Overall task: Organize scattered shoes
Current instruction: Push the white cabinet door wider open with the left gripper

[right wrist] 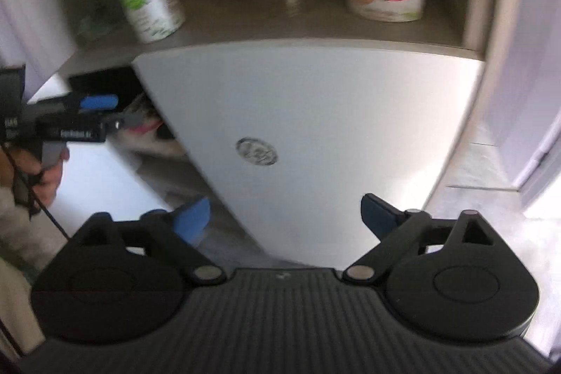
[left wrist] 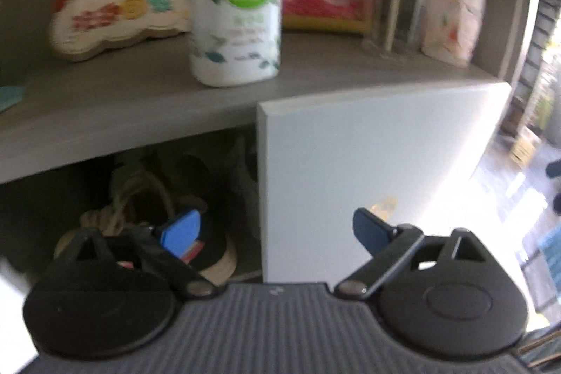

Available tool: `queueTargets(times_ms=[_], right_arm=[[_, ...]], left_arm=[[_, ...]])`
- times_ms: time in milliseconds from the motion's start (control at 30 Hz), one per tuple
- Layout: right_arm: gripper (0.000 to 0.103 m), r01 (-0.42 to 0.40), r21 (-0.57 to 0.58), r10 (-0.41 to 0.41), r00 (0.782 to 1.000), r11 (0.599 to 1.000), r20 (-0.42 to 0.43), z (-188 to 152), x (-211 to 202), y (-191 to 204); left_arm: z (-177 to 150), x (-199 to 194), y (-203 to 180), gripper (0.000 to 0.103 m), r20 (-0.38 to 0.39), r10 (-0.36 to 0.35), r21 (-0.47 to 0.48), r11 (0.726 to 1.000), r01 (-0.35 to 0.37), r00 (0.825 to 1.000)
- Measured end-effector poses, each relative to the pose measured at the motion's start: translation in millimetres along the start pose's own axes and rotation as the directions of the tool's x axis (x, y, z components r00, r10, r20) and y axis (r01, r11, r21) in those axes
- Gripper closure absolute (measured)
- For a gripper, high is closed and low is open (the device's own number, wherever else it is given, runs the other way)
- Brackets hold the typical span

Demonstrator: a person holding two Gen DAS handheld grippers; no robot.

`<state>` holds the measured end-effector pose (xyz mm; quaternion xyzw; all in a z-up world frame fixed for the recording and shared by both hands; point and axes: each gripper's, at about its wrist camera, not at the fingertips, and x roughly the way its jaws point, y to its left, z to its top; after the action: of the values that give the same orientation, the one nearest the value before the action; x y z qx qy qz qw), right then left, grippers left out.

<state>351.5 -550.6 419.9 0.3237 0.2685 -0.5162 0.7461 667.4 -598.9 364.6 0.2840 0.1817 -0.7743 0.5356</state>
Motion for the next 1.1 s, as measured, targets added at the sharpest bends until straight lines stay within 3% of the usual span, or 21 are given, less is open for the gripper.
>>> queueTargets(times_ms=[167, 300, 433, 467, 500, 533, 567, 633, 667, 767, 867, 933, 1100], right_arm=[[0.008, 0.132, 0.150, -0.138, 0.990, 0.980, 0.033, -49, -23, 32], [0.008, 0.202, 0.284, -0.230, 0.971, 0.937, 0.065, -83, -36, 62], [0.008, 0.273, 0.363, -0.333, 0.936, 0.891, 0.114, -146, -54, 118], [0.008, 0.311, 0.408, -0.377, 0.922, 0.858, 0.091, -167, -59, 134], [0.008, 0.355, 0.481, -0.427, 0.903, 0.801, 0.044, -185, -65, 150], [0.008, 0.365, 0.516, -0.442, 0.897, 0.775, 0.029, -191, -68, 156], [0.008, 0.367, 0.605, -0.463, 0.886, 0.706, 0.003, -207, -80, 173], [0.008, 0.333, 0.678, -0.456, 0.890, 0.655, 0.004, -227, -94, 203], [0.008, 0.346, 0.676, -0.461, 0.887, 0.650, -0.011, -233, -97, 215], [0.008, 0.420, 0.705, -0.536, 0.842, 0.571, -0.068, -241, -109, 231], [0.008, 0.485, 0.731, -0.632, 0.769, 0.480, -0.095, -229, -123, 235], [0.008, 0.504, 0.734, -0.671, 0.736, 0.456, -0.089, -218, -130, 238], [0.008, 0.549, 0.695, -0.687, 0.719, 0.465, -0.108, -201, -117, 248]], left_arm=[[-15, 33, -1, 0.022, -0.021, -0.072, 0.122, 0.990, 0.074, 0.997], [-15, 27, 0, 0.021, 0.069, -0.106, 0.230, 0.969, 0.088, 0.992], [-17, 29, 1, 0.021, 0.086, -0.158, 0.328, 0.937, 0.121, 0.984], [-18, 29, -1, 0.021, 0.085, -0.167, 0.360, 0.925, 0.126, 0.982], [-21, 30, -4, 0.021, 0.080, -0.176, 0.385, 0.913, 0.133, 0.981], [-24, 32, -6, 0.021, 0.075, -0.186, 0.409, 0.902, 0.140, 0.980], [-24, 33, -8, 0.021, 0.069, -0.197, 0.418, 0.896, 0.151, 0.978], [-30, 39, -10, 0.021, 0.066, -0.208, 0.442, 0.883, 0.159, 0.976], [-31, 41, -9, 0.023, 0.067, -0.208, 0.443, 0.882, 0.157, 0.976], [-32, 49, -7, 0.030, 0.068, -0.225, 0.427, 0.887, 0.175, 0.972], [-31, 55, 1, 0.035, 0.052, -0.247, 0.420, 0.885, 0.203, 0.968], [-30, 58, 4, 0.037, 0.053, -0.265, 0.417, 0.882, 0.220, 0.963], [-25, 66, 13, 0.043, 0.058, -0.311, 0.409, 0.874, 0.262, 0.949]])
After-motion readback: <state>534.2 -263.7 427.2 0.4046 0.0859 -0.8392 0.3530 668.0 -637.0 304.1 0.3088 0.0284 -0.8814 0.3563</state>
